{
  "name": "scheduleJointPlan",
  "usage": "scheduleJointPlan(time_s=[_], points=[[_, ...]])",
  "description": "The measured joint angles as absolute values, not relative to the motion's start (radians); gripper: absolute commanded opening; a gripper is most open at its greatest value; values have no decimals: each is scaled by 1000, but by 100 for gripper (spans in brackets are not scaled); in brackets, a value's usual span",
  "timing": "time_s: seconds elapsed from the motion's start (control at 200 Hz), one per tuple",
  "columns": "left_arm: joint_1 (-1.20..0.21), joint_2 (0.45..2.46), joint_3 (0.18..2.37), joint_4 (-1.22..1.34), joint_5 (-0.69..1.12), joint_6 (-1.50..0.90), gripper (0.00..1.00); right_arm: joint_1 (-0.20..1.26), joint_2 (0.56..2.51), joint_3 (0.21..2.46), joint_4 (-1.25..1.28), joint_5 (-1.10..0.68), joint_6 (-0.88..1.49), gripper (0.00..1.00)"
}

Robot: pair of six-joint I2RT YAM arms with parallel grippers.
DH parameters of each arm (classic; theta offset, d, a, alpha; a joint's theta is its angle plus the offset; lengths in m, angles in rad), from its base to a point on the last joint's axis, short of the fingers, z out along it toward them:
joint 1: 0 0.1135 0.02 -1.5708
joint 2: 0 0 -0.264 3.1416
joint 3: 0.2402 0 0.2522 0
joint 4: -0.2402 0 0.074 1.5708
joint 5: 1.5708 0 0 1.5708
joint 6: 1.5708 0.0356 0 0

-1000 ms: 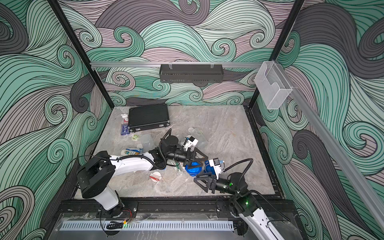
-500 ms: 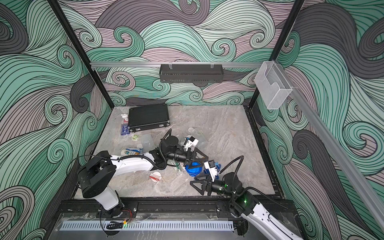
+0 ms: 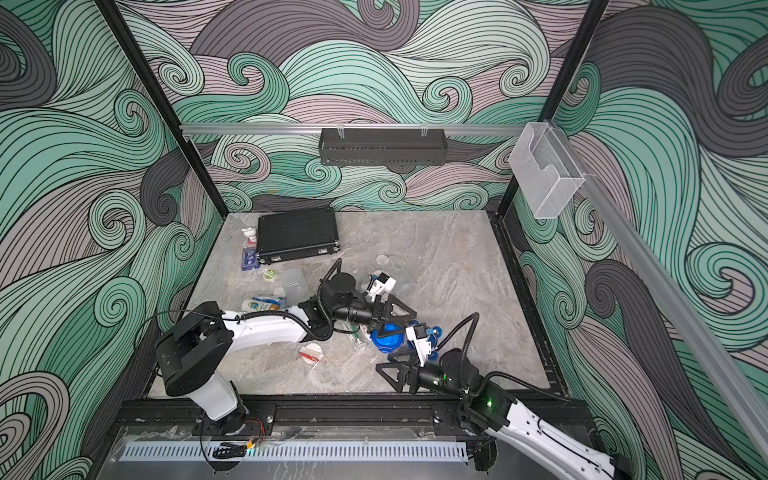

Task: Take out toiletry kits
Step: Unfasten the latch on the container.

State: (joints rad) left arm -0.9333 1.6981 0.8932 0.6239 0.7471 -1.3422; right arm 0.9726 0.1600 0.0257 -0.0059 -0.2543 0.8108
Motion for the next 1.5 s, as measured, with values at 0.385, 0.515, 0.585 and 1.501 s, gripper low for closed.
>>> scheduleJointPlan(time_s=[0.385,0.515,0.585,1.501], points=[[-938,1703,893,637,739,-1347,92,996,335,6,160,-236,837,86],[-942,1707,893,649,733,-1347,92,997,313,6,207,-236,846,86],[-945,1707,893,652,729,-1346,92,997,277,6,215,-233,845,86],[-959,1720,893,683,726,-1348,92,994,99,6,59,-250,819,83]])
